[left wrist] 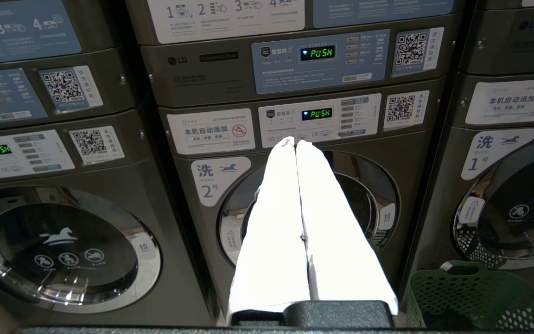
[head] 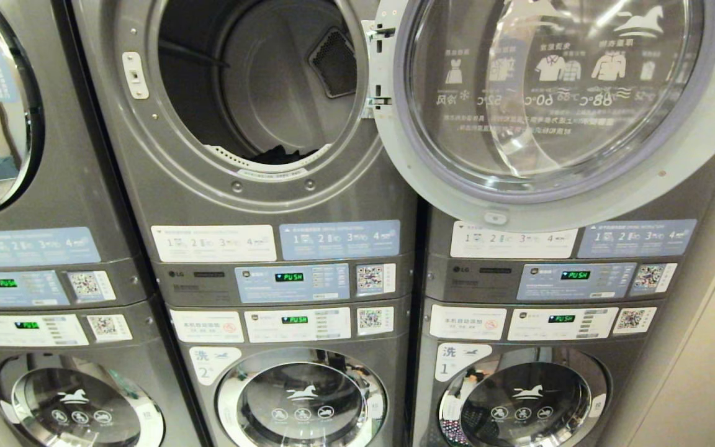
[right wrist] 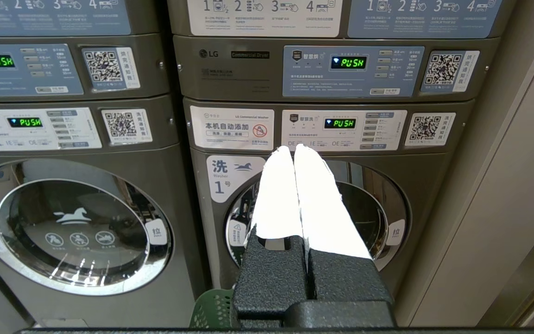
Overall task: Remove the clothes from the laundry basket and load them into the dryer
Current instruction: Take the clothes out of the basket
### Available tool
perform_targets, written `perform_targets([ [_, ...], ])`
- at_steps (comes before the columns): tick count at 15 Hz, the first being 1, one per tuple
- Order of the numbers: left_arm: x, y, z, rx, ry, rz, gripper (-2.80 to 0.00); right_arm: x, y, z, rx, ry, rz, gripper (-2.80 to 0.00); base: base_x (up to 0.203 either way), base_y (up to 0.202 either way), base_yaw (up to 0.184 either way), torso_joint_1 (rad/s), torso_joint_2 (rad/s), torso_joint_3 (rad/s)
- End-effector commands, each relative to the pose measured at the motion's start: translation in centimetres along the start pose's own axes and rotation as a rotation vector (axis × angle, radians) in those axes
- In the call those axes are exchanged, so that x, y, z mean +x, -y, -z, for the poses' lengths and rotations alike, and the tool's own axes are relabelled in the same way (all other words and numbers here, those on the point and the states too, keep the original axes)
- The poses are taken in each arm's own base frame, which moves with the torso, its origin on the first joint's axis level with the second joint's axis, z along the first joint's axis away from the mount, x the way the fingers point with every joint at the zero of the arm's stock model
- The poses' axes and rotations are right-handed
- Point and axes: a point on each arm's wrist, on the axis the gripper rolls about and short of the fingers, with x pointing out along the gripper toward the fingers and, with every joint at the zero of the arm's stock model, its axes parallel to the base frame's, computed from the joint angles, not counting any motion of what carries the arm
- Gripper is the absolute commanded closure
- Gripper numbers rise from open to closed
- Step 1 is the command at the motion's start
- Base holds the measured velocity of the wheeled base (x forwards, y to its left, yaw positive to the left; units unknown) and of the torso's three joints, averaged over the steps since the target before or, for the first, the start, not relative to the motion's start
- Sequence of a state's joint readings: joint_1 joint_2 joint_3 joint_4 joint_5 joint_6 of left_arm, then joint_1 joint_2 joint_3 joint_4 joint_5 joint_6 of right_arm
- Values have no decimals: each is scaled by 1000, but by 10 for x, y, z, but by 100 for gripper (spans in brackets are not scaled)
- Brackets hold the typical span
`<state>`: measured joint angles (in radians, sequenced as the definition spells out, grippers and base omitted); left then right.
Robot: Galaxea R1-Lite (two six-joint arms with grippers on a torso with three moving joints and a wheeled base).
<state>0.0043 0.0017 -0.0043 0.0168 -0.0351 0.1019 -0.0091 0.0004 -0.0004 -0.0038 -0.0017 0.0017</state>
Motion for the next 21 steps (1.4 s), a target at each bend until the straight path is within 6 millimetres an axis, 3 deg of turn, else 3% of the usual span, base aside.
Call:
perform_targets([
  [1,0,0,0,1,0,0,0,0,0,0,0,1,0,0,0,0,0,0,0,0],
  [21,0,0,0,-19,1,-11,0,0,0,0,1,1,0,0,0,0,0,-30,64,34],
])
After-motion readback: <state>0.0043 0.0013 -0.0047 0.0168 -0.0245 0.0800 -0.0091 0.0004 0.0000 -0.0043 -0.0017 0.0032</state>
